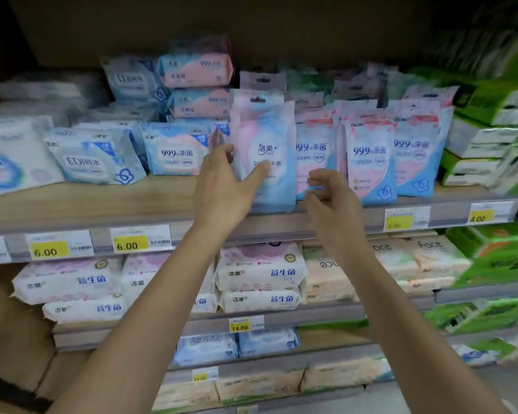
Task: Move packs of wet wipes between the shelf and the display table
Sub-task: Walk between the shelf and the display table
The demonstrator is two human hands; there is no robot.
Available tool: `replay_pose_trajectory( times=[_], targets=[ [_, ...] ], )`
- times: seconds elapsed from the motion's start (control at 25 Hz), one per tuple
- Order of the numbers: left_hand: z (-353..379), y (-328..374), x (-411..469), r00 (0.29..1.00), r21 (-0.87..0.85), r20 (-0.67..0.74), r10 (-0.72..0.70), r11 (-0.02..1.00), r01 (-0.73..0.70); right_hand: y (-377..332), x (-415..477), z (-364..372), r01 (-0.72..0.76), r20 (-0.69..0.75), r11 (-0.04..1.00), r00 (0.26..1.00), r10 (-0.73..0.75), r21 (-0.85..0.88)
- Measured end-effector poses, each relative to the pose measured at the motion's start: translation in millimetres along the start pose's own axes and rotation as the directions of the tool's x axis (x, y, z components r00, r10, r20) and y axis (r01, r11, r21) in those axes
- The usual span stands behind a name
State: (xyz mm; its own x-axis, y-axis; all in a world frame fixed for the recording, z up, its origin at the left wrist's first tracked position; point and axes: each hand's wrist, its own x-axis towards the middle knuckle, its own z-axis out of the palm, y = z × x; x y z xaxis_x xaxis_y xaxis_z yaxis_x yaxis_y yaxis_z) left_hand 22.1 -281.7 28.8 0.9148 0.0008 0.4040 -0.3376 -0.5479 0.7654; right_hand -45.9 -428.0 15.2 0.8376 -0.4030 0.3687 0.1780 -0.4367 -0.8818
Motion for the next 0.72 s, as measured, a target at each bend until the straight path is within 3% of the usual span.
replay_pose_trajectory(
  times=[0.16, 0.28, 0.4, 0.6, 0.72],
  targets=[
    [6, 0, 5, 0.998, 0.04, 0.057, -0.021, 0.999, 0.019, -6, 16, 16, 0.105, 0.073, 0.964, 0.993, -0.09, -0.245],
    [6, 0, 4, 1.0, 0.022, -0.004, 0.011, 1.0, -0.011, -2, 15, 24, 0.191, 0.119, 0.951, 0.979, -0.166, -0.243],
    [0, -4, 5, 0.998, -0.114, -0.006, -0.06, 0.992, 0.059, -1, 16, 24, 0.249, 0.167, 0.945, 0.962, -0.217, -0.21],
    [-11, -11, 7, 0.991, -0.266, 0.001, -0.131, 0.955, 0.127, -14, 33, 27, 0.092, 0.112, 0.992, 0.99, -0.082, -0.086],
    [-20, -19, 10, 0.986, -0.477, 0.076, -0.15, 0.862, 0.168, -26, 43, 37, 0.034, 0.125, 0.999, 0.992, -0.029, -0.038]
  ],
)
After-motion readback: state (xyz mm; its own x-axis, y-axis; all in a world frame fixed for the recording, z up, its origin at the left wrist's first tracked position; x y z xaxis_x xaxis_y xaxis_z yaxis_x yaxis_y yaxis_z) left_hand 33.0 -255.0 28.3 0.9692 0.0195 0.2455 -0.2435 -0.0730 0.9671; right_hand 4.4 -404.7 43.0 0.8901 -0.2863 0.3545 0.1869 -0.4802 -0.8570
